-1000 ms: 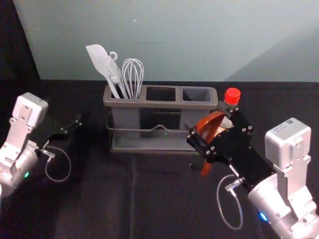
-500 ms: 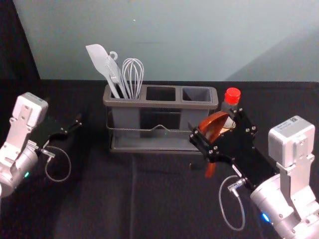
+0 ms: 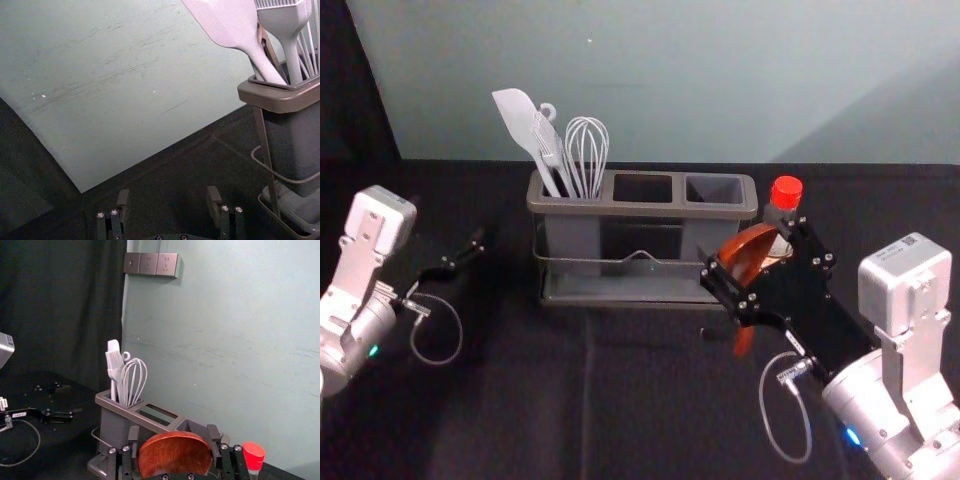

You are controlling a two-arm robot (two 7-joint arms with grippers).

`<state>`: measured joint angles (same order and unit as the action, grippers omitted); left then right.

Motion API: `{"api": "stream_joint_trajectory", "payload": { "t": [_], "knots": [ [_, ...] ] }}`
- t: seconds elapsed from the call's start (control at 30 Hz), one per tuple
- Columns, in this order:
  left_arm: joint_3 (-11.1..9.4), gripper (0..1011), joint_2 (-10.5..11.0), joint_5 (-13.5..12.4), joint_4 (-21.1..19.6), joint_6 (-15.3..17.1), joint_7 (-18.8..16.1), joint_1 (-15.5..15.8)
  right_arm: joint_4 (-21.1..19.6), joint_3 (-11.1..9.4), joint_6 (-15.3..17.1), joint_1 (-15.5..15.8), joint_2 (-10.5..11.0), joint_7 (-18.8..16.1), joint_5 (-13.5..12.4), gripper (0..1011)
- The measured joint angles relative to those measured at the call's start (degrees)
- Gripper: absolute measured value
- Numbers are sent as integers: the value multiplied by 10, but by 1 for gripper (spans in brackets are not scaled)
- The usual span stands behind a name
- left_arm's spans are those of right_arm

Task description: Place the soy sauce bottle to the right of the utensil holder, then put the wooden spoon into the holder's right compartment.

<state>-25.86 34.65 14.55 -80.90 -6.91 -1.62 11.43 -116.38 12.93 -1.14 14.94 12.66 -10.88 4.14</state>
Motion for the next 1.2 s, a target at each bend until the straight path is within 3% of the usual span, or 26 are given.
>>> {"api": "stream_joint_trajectory", "payload": {
  "t": [0.3, 0.5, 0.83, 1.2],
  "knots": [
    [0, 1000, 0, 0, 0, 0, 0, 0, -3, -2, 3, 0, 2, -1, -3, 833],
    [0, 1000, 0, 0, 0, 0, 0, 0, -23, -2, 34, -16, 5, -12, -18, 833],
    [0, 1000, 0, 0, 0, 0, 0, 0, -40, -2, 109, -94, 11, -46, -68, 834],
    [0, 1000, 0, 0, 0, 0, 0, 0, -16, -7, 137, -171, 17, -63, -102, 834]
  ]
}}
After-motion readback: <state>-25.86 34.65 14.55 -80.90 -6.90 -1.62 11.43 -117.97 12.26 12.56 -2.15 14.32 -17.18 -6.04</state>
